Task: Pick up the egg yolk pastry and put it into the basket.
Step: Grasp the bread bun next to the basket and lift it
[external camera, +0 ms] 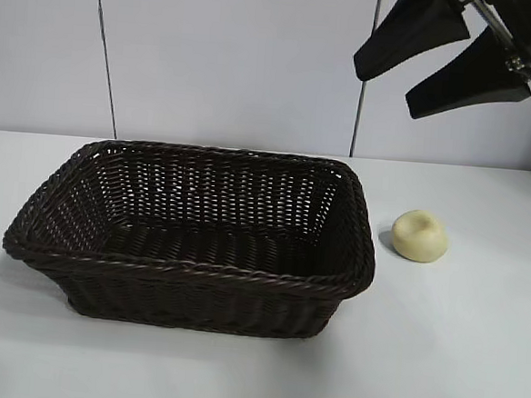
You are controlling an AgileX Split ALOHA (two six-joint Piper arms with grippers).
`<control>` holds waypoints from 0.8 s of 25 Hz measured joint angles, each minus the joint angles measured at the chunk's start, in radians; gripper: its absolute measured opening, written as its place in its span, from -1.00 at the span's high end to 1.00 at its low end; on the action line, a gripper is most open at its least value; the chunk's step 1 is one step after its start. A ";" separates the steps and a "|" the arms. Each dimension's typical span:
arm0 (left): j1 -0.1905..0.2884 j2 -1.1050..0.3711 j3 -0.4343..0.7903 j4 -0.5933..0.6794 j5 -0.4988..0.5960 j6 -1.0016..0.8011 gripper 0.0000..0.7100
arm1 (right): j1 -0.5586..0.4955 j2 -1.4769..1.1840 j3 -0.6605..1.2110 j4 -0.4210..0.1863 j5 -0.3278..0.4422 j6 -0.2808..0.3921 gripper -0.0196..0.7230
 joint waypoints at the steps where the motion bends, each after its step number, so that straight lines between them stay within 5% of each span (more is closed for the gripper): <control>1: 0.000 -0.013 0.002 -0.001 0.001 0.000 -0.52 | 0.000 0.000 0.000 0.000 0.000 0.000 -0.34; 9: 0.000 -0.253 0.152 -0.001 0.009 0.000 -0.52 | 0.000 0.000 0.000 0.000 0.000 0.000 -0.34; 20: 0.000 -0.813 0.576 -0.001 0.018 -0.006 -0.52 | 0.000 0.000 0.000 0.000 0.000 0.000 -0.34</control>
